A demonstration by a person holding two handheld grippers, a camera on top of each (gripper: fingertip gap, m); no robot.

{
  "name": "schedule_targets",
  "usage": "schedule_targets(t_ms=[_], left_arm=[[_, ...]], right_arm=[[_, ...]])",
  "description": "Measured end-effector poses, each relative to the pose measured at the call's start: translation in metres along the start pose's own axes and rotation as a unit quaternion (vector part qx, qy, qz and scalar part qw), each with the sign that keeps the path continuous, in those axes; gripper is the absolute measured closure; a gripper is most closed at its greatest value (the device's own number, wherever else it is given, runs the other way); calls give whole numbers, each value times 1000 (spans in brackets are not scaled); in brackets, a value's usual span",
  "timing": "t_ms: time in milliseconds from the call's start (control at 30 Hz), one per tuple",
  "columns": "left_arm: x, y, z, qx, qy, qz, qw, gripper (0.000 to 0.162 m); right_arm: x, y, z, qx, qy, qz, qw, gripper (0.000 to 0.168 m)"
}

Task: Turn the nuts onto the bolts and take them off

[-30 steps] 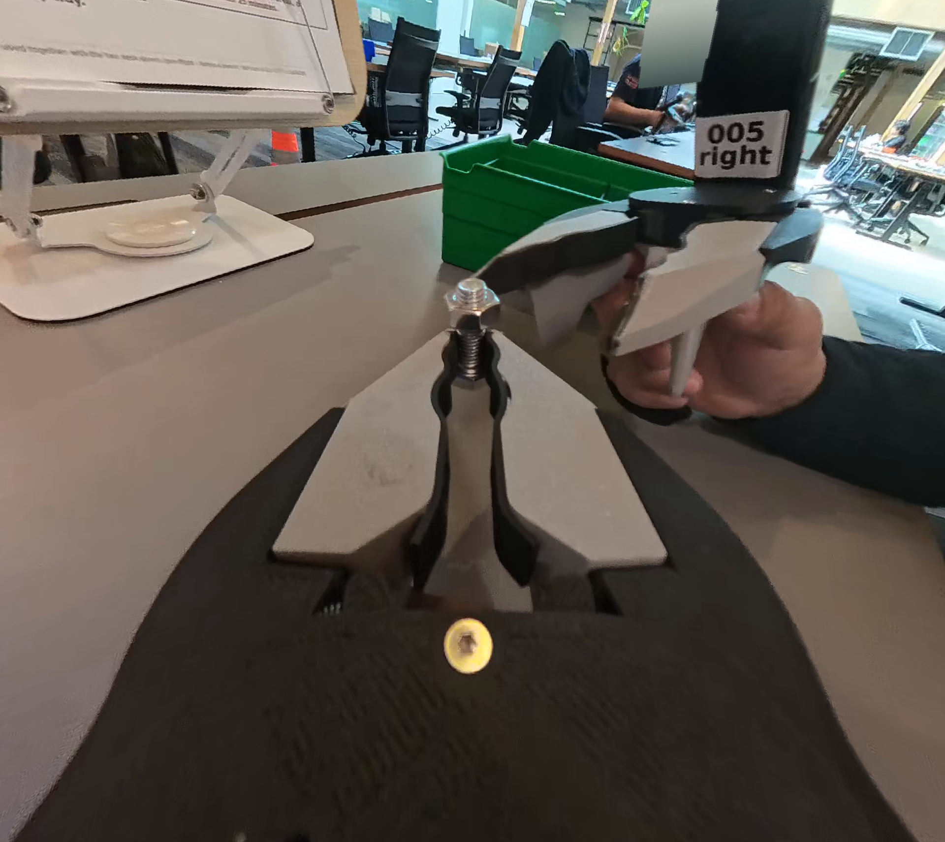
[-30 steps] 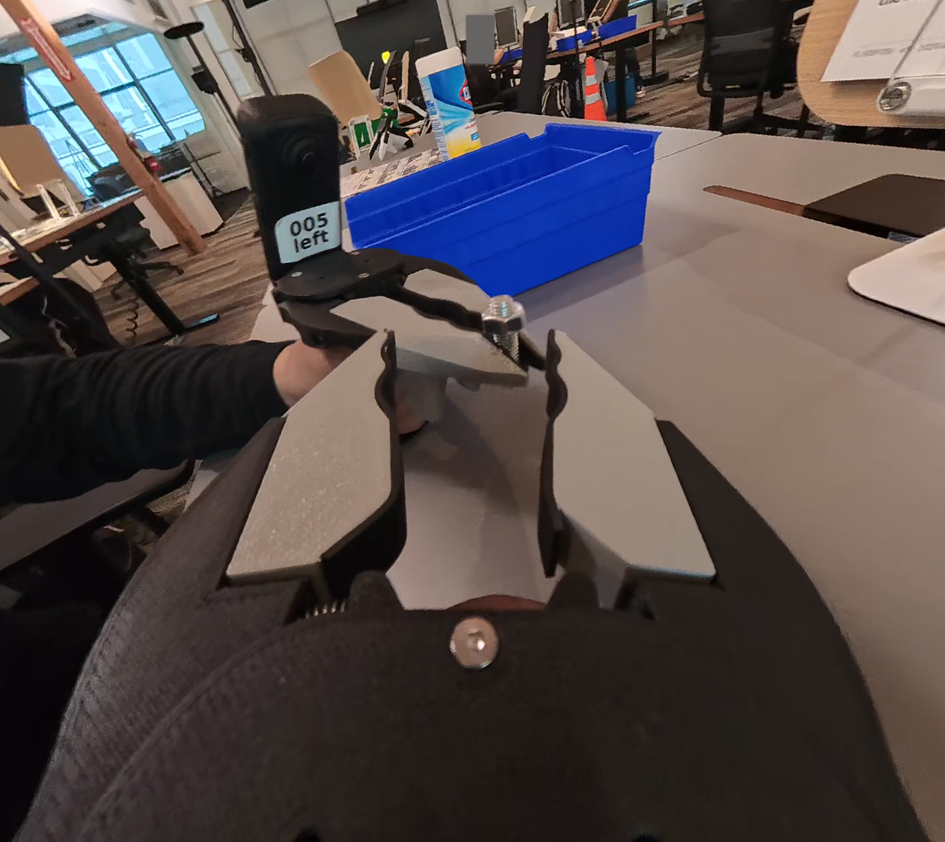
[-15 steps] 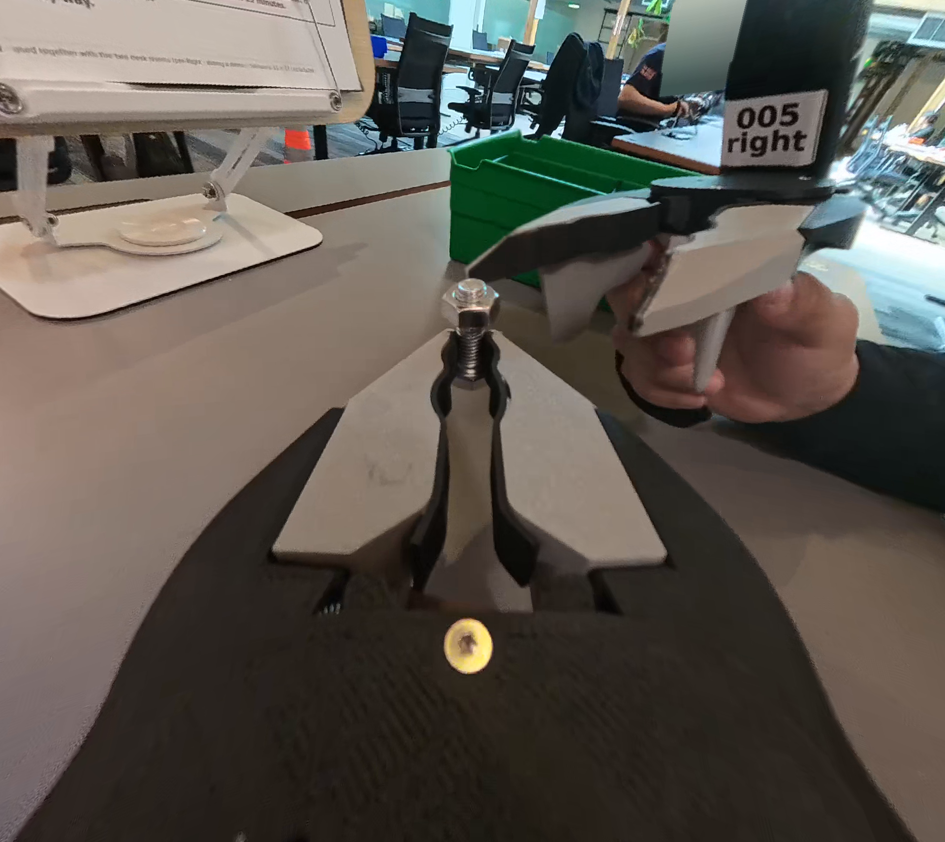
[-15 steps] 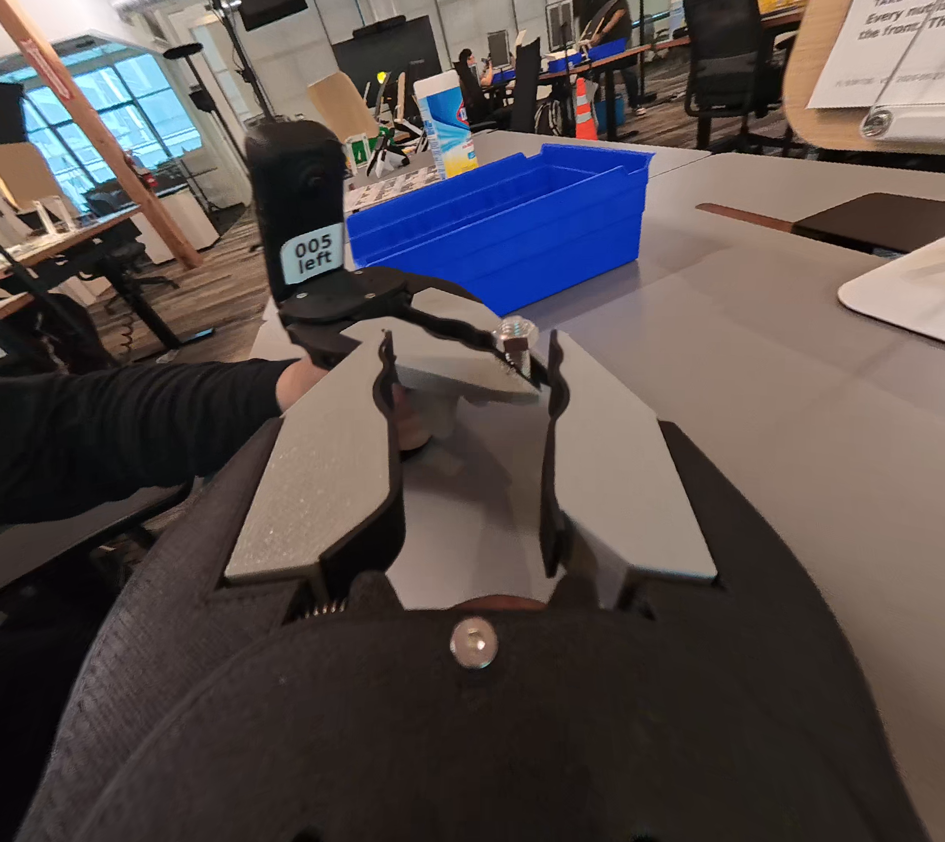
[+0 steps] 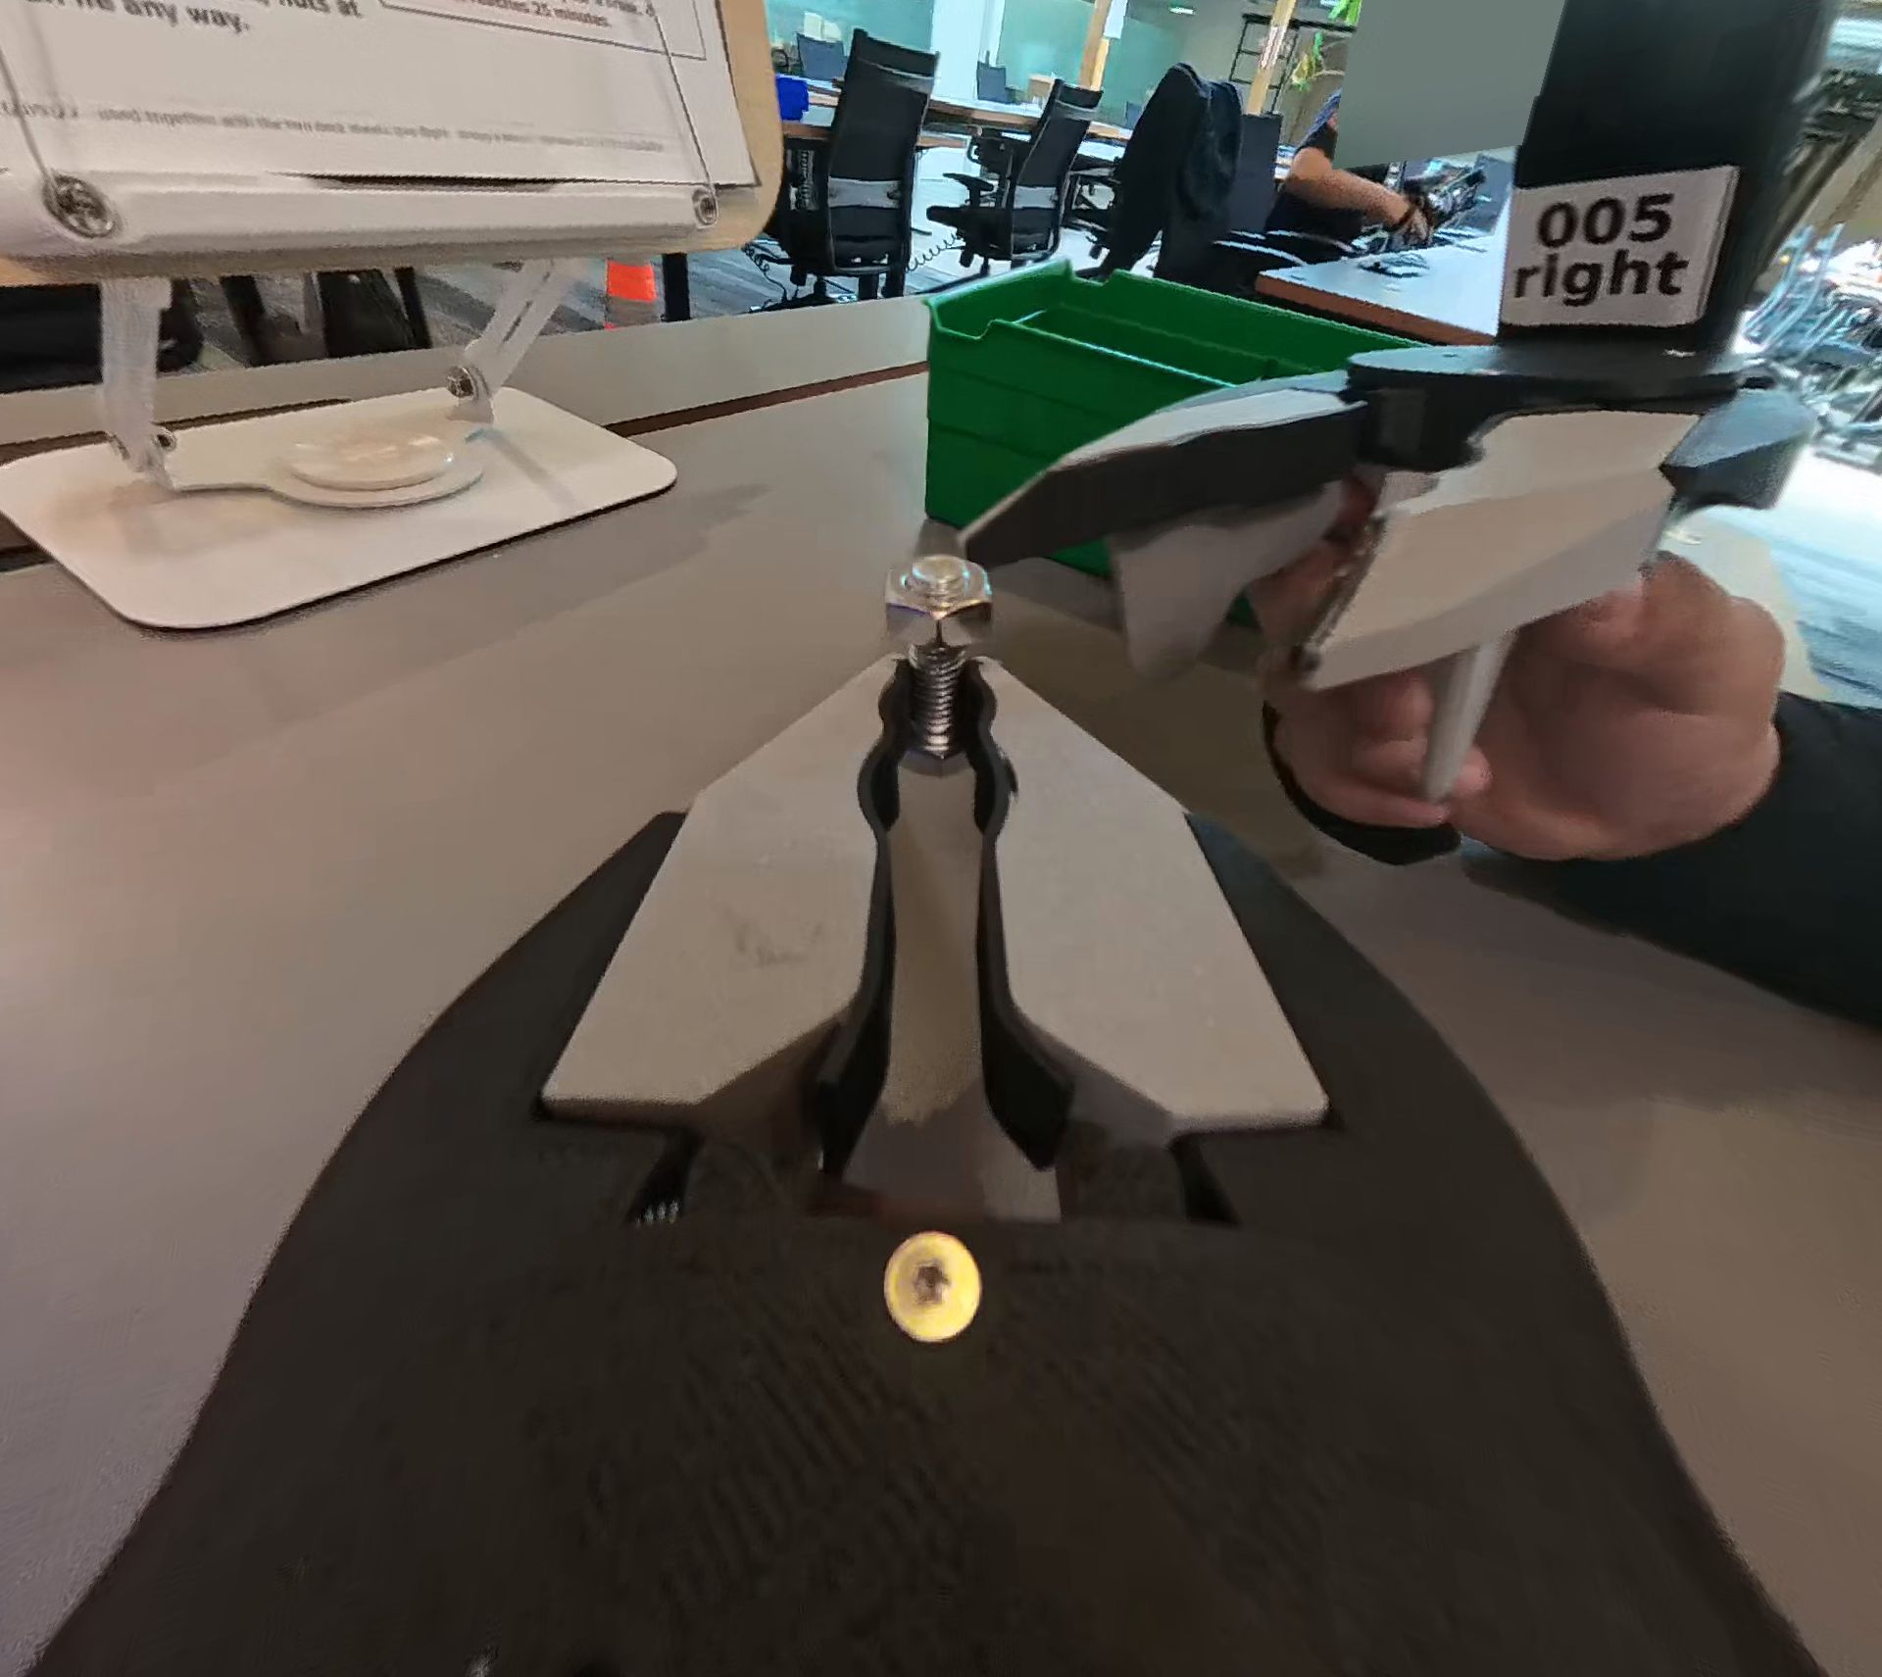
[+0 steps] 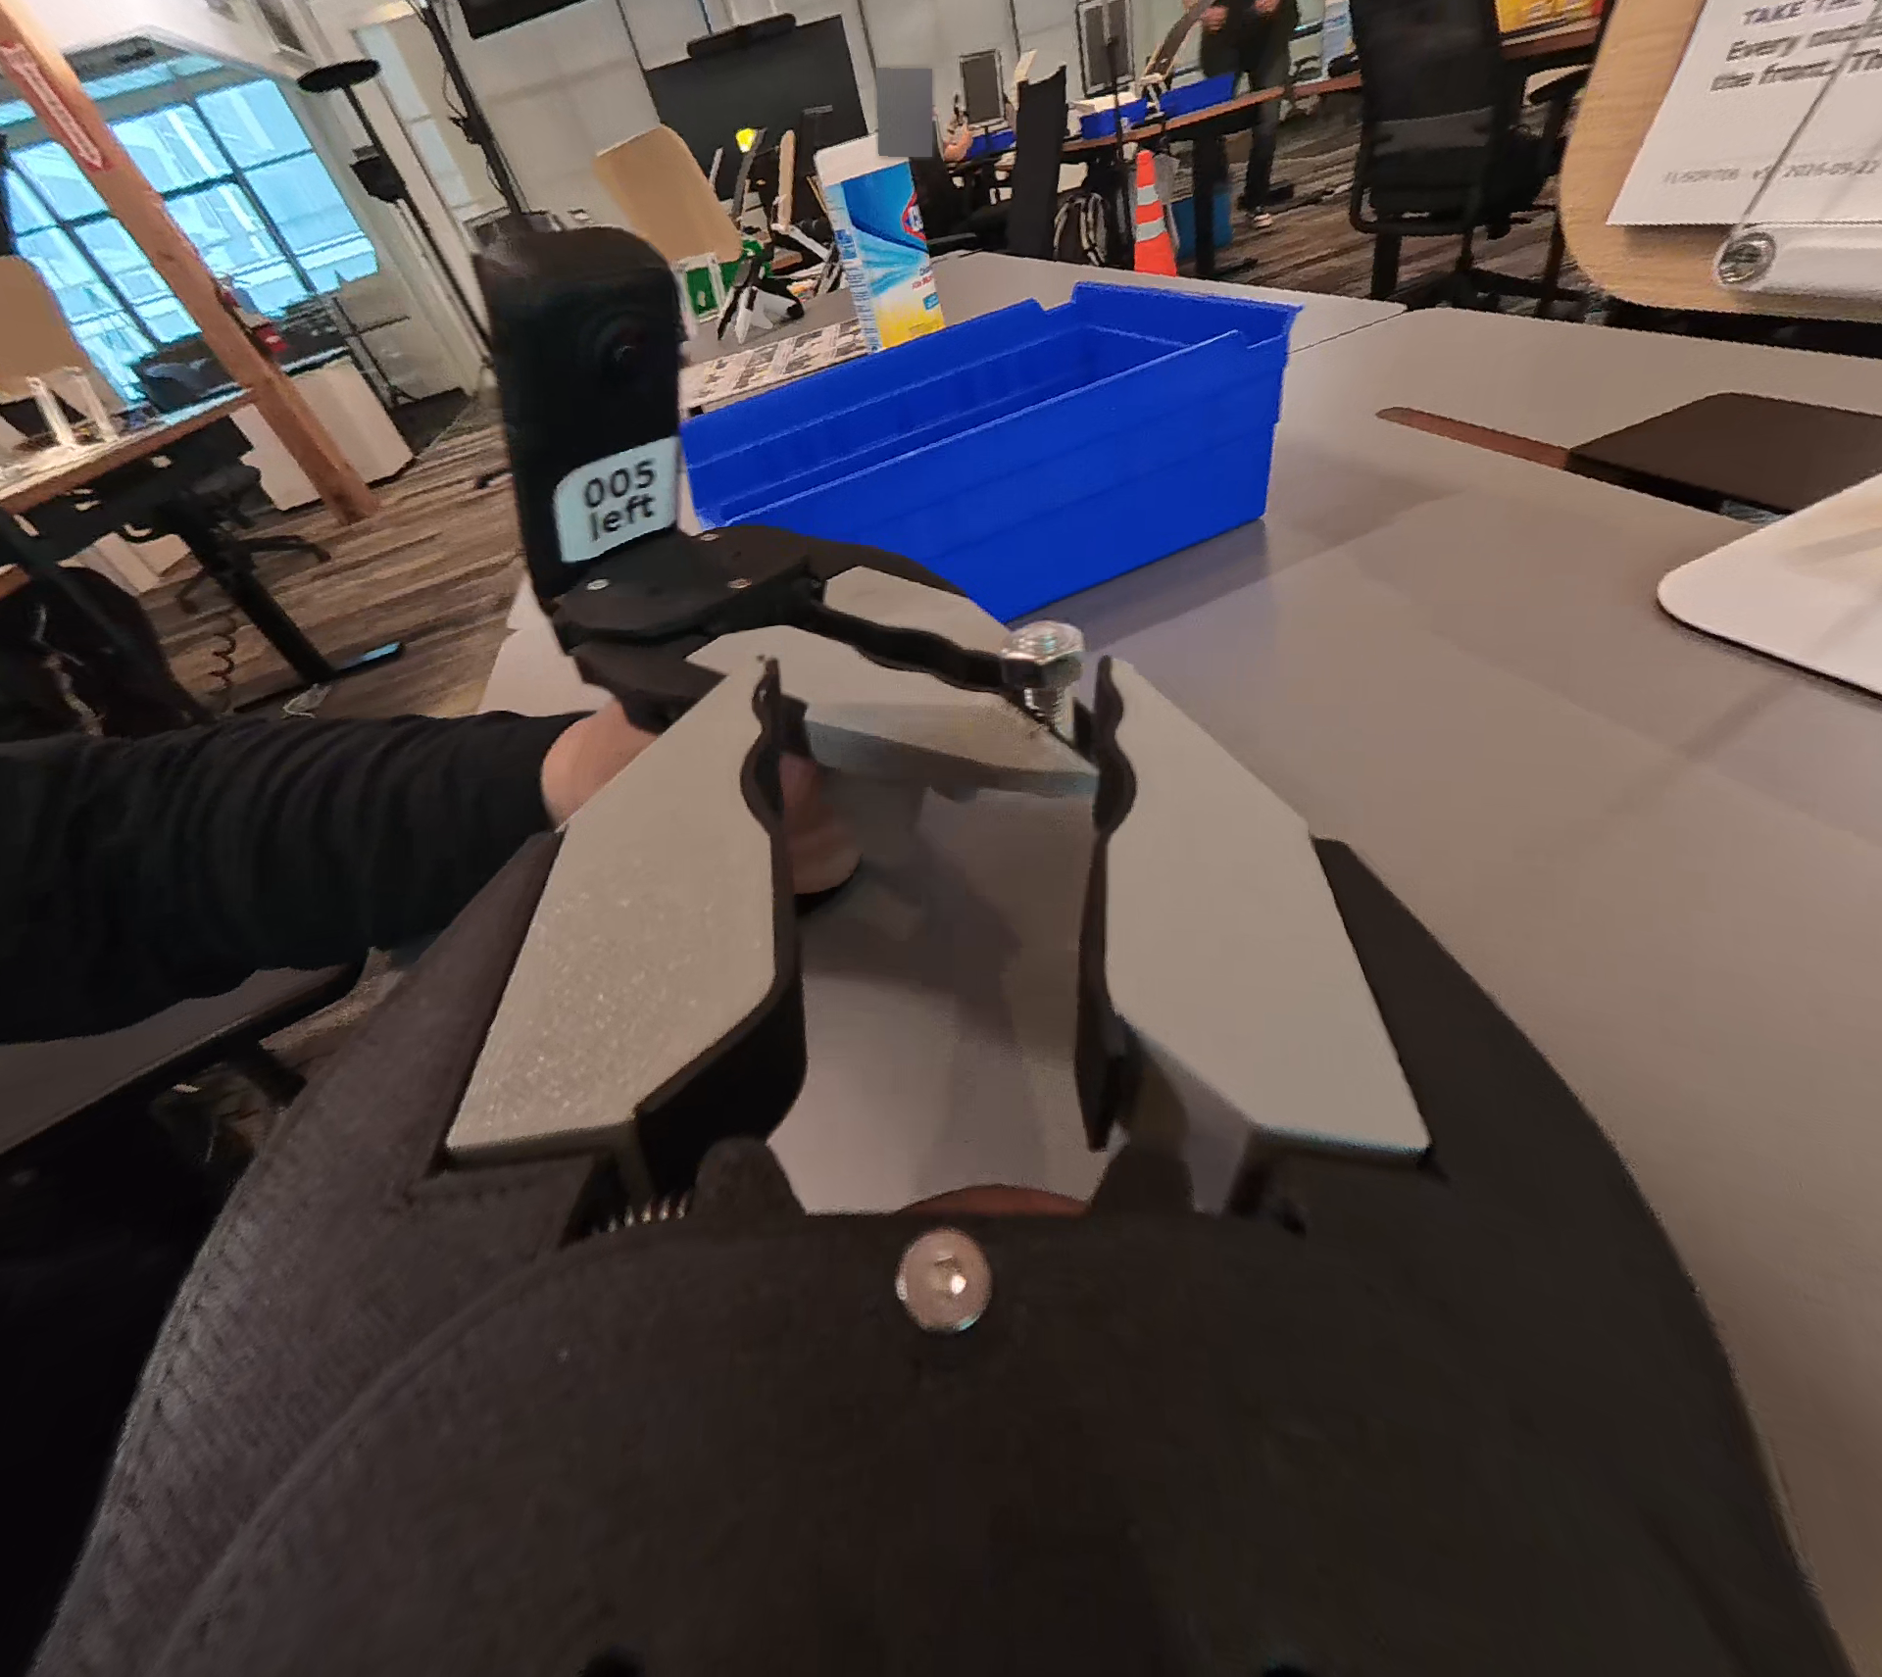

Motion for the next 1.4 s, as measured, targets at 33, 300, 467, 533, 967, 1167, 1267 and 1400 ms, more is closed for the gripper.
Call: schedule_targets(t_ms=[33, 300, 467, 533, 967, 1167, 1267, 1400], left_arm=[[0, -1, 0, 2, -1, 0, 1000, 156], [-1, 32, -5, -76, -3, -40, 996, 156], [-1, 11, -2, -37, -3, 10, 999, 156], [-1, 7, -2, -27, -7, 9, 1000, 156], [0, 8, -2, -22, -5, -1, 1000, 156], [0, 29, -5, -63, -9, -37, 997, 156], [-2, 27, -5, -67, -10, -22, 997, 156], [0, 5, -3, -39, -13, 24, 999, 156]], right_arm=[[-2, -2, -1, -4, 1, 9, 1000, 113], [-20, -7, -8, 2, -22, 7, 1000, 93], [-6, 0, -1, 15, -12, -38, 999, 98], [-4, -1, -1, 14, -14, -35, 999, 102], [-3, 0, 1, 9, -10, -32, 999, 102], [-22, -8, -8, 10, -36, -3, 999, 92], [-19, -5, -6, 27, -46, -40, 998, 96], [-4, 1, 0, 27, -28, -63, 997, 105]])
Point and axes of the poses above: each gripper's, where its closed fingertips meet, x back along the fingers, z out of its top, y = z × x across the jaws, the point moved 7 cm from there along x, back along the fingers, and after that the axes turned 15 degrees about z, right-handed, at the moved point
